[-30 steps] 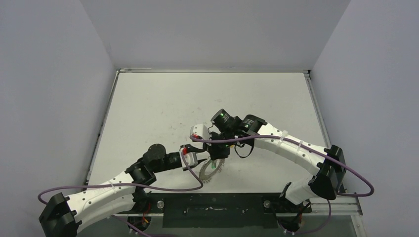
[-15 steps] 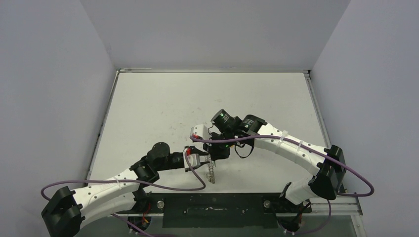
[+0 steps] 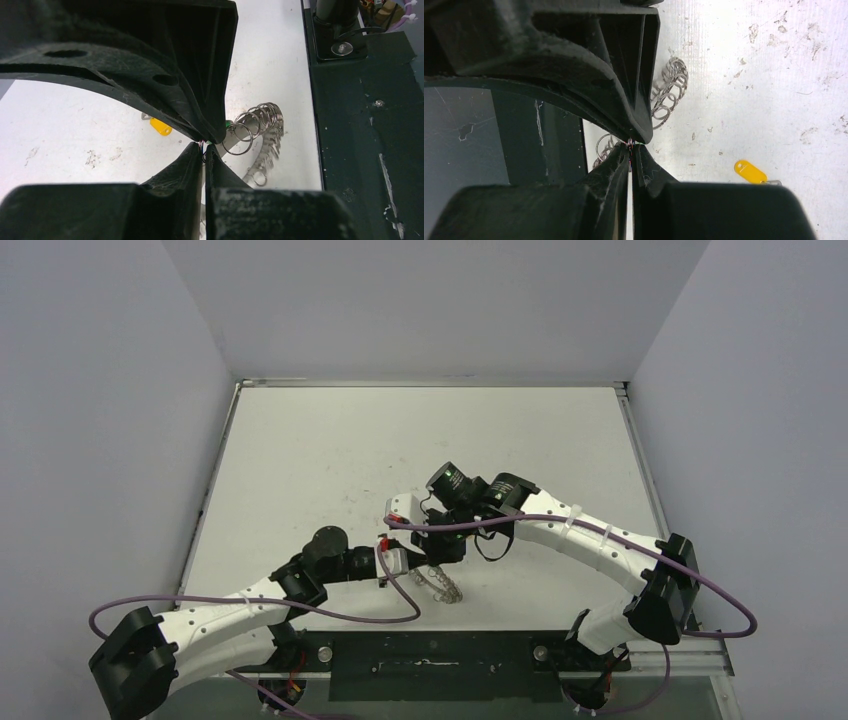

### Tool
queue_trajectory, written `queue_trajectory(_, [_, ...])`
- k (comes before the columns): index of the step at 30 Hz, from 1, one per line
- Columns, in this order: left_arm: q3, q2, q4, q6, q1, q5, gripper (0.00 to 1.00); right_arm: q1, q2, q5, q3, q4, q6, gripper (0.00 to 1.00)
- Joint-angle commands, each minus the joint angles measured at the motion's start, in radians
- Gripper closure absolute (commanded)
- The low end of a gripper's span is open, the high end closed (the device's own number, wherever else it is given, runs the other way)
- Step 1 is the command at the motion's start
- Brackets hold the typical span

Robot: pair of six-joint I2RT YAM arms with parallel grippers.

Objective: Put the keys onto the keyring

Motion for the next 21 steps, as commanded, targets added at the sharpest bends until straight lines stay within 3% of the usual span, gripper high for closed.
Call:
queue_trajectory(1, [0.025,-0.003,0.043,-0.002,-0.003,0.014,1.00,0.009,0.002,-0.006,0.037,0.047,0.013,1.00])
queue_trajectory(4, [0.011,-0.019,0.056,-0.011,-0.002,-0.001,1.00,0.008,-0.011,0.013,0.025,0.073,0.018,0.95])
queue_trajectory(9, [-0.046,-0.053,0.138,-0.050,-0.002,-0.030,1.00,-0.025,-0.089,0.003,-0.054,0.187,0.029,0.60])
queue_trajectory(16, [-0.144,-0.077,0.349,-0.110,-0.003,-0.076,1.00,-0.167,-0.244,-0.194,-0.248,0.447,0.066,0.56])
queue_trajectory(21, [-0.189,-0.086,0.469,-0.135,-0.004,-0.102,1.00,-0.179,-0.267,-0.281,-0.295,0.502,0.033,0.57])
